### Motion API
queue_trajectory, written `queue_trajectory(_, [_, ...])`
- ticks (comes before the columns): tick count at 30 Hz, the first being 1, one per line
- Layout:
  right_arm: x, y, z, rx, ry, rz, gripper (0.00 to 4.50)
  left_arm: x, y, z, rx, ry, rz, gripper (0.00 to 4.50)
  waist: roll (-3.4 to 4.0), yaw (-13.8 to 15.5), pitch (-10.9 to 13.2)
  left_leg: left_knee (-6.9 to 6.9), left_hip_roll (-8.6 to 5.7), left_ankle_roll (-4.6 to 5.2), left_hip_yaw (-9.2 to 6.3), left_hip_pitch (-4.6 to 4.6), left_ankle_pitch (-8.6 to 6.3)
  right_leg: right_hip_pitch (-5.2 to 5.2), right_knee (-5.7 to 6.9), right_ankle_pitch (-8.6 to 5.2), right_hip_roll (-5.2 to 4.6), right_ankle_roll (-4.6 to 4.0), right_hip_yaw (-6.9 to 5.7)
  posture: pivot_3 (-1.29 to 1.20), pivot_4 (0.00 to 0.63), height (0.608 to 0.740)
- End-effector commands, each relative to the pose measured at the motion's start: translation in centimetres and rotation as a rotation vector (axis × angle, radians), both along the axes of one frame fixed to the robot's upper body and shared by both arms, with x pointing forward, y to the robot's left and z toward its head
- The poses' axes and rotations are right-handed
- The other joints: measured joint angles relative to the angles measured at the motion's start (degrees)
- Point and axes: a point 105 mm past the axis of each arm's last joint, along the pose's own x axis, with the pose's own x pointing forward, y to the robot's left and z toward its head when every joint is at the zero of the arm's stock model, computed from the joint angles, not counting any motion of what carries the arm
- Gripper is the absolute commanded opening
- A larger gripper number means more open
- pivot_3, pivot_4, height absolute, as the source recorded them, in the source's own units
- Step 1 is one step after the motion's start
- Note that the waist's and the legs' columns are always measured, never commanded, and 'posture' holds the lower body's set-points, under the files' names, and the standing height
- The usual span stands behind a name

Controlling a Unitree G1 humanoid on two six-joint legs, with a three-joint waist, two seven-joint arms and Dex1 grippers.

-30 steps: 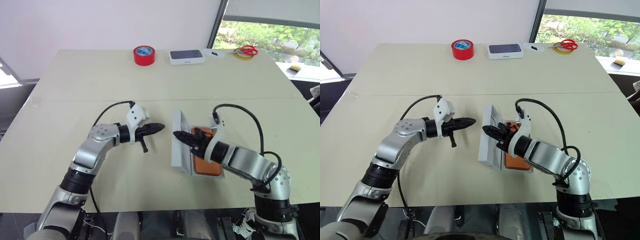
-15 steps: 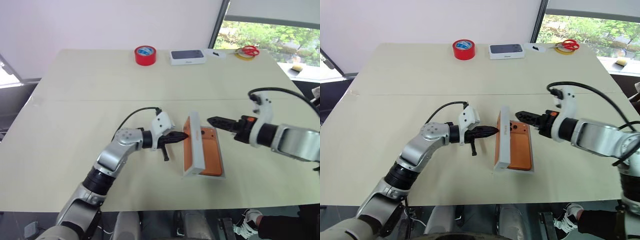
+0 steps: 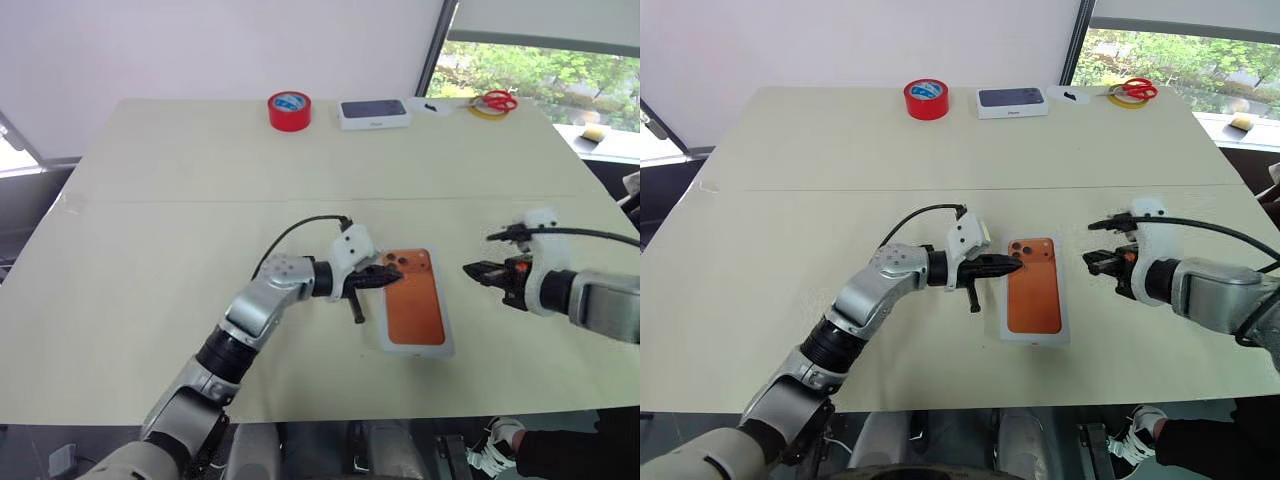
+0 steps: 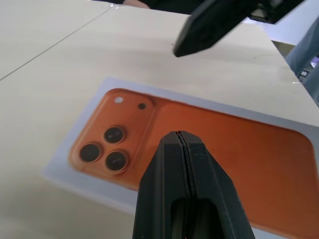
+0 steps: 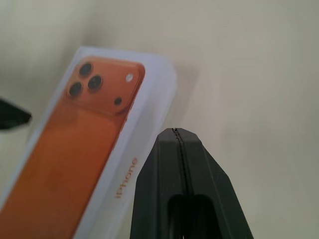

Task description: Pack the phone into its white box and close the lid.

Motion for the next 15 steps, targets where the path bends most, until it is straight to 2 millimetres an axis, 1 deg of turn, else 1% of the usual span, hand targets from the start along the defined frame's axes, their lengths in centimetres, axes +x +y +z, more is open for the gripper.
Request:
queue_trajectory(1, [-0.5, 0.0, -0.7, -0.106, 0.011, 0.045, 0.04, 0.4, 1.4, 0.5, 0.031, 0.025, 0.02, 0.0, 0.0, -0.01, 0.0, -0.01, 0.0, 0.0, -0.01, 0.01, 0.0, 0.0, 0.0, 0.0, 0.0, 0.0, 0.0, 0.0, 0.15, 0.73])
queue_trajectory(4, [-0.6, 0.3, -1.3, -0.121, 0.017, 0.067, 0.04, 0.1, 2.7, -0.3, 0.099, 0.066, 0.009, 0.0, 0.0, 0.01, 0.0, -0.01, 0.0, 0.0, 0.0, 0.0, 0.0, -0.01, 0.0, 0.0, 0.0, 0.0, 0.0, 0.0, 0.15, 0.73])
queue_trajectory(7, [-0.6, 0.3, -1.4, -0.125, 0.016, 0.076, 0.04, -0.3, 3.1, -0.8, 0.143, 0.074, -0.005, 0.0, 0.0, 0.16, 0.0, 0.0, 0.0, 0.0, -0.01, 0.0, 0.0, 0.01, 0.0, 0.0, -0.01, 0.0, 0.0, 0.0, 0.15, 0.73])
queue_trajectory(12, [-0.7, 0.5, -1.8, -0.163, 0.028, 0.107, 0.04, -0.8, 2.1, -2.7, 0.254, 0.043, -0.032, 0.0, 0.0, 0.1, 0.0, 0.01, -0.01, 0.0, -0.01, 0.0, 0.0, 0.03, -0.02, 0.0, -0.02, -0.01, 0.0, 0.0, 0.15, 0.73])
queue_trajectory(15, [-0.8, 0.5, -2.0, -0.207, 0.023, 0.127, 0.04, -1.0, 1.0, -2.7, 0.241, 0.048, -0.046, 0.0, 0.0, 0.06, 0.0, 0.0, -0.01, 0.0, -0.01, 0.0, 0.0, 0.01, -0.01, 0.0, -0.02, -0.01, 0.0, 0.0, 0.15, 0.73])
